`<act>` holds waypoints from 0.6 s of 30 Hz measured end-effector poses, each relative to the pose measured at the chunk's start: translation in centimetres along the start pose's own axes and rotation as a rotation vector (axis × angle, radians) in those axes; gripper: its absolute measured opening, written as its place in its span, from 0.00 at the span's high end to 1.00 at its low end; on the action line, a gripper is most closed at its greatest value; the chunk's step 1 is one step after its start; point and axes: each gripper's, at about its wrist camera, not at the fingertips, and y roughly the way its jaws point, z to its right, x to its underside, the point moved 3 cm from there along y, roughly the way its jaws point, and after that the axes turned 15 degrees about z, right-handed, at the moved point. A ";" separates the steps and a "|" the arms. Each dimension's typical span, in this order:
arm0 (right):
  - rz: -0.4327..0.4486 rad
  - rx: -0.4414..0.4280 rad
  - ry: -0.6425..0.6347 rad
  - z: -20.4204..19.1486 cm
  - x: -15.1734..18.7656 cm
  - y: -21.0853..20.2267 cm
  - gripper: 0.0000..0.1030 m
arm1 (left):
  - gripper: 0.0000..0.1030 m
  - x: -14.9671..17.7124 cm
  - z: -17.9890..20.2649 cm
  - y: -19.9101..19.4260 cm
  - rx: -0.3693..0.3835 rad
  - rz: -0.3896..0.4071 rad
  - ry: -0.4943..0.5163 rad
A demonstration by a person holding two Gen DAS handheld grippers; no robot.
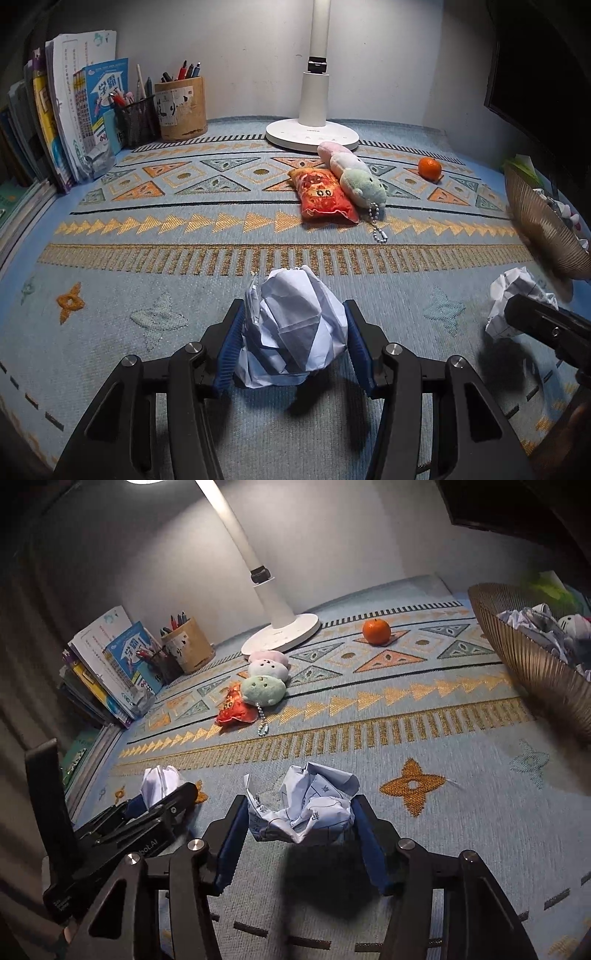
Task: Organize objects
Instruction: 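Carry both paper balls over the glass bowl and open both tools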
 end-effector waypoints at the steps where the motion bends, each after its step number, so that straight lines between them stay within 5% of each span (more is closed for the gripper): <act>1: 0.004 0.002 0.003 -0.2 -0.1 -0.2 0.47 | 0.53 0.0 0.1 -0.1 0.008 0.002 0.005; 14: 0.147 0.102 0.032 -1.2 -3.8 -6.0 0.47 | 0.53 -0.4 0.7 -1.0 0.094 0.041 0.016; 18: 0.260 0.189 0.045 1.0 -6.9 -10.6 0.47 | 0.54 -3.5 2.4 -3.2 0.157 0.083 0.020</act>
